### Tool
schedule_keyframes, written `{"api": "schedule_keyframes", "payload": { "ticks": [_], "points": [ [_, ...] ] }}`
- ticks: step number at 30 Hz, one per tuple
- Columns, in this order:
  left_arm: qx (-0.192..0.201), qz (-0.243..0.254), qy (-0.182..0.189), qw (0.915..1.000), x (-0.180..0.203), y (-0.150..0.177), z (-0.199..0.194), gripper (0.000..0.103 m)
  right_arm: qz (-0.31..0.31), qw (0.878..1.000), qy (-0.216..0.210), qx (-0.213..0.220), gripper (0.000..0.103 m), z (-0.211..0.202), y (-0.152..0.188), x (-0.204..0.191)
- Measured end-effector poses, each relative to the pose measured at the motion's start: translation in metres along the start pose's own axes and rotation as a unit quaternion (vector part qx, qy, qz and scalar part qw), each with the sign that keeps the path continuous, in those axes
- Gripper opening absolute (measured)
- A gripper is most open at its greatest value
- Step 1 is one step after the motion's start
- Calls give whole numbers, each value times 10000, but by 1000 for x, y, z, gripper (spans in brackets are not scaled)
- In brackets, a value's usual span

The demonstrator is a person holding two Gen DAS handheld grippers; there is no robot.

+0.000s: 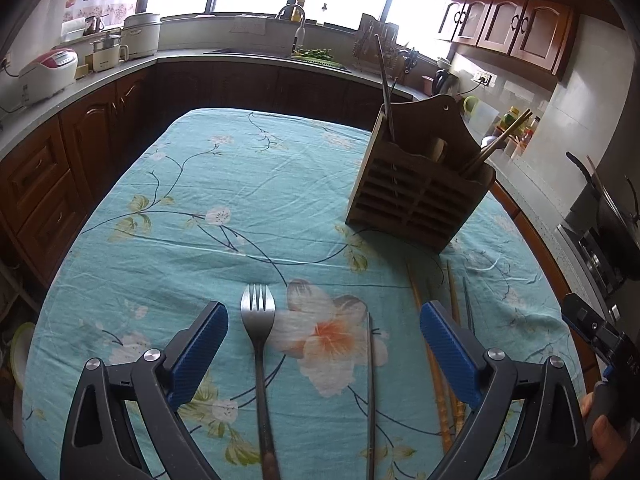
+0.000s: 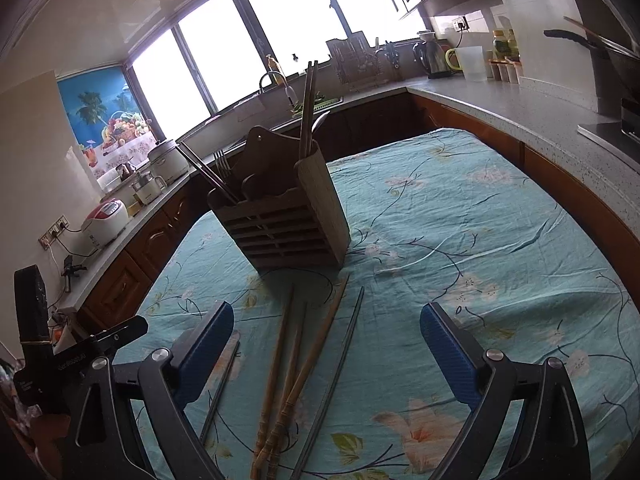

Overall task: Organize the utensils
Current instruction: 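Withdraw both tools from the holder back down toward the remaining chopsticks, then grasp a steel chopstick with the left tool while the right grasps a wooden one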

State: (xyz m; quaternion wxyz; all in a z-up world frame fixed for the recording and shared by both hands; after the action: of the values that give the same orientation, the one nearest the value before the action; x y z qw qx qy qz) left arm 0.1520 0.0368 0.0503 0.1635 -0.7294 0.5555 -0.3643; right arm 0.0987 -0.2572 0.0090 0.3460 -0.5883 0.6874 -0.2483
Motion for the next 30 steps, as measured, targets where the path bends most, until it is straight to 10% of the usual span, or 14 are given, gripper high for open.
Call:
{"api": "schedule_keyframes", "payload": {
  "ticks": [20, 30],
  "points": [
    [-379, 357, 21, 9986, 14, 19, 30, 95, -160, 9987, -53, -484, 55, 25, 12, -5],
    [-757, 537, 150, 9956, 26, 23, 56, 73, -112, 9969, -227, -749, 38, 53, 8, -6]
  ]
}}
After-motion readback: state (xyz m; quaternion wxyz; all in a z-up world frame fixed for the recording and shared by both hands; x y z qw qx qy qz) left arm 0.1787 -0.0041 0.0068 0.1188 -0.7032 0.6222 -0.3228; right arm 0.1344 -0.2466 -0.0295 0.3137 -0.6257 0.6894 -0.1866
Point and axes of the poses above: each gripper's, at about its wrist camera, not at the fingertips, and z roughly the way its jaws point, x to its right, y to its underside, the point moved 1 cm from there along z, roughly the way its jaws point, and after that the axes turned 8 degrees about -z, right-handed, at the moved point
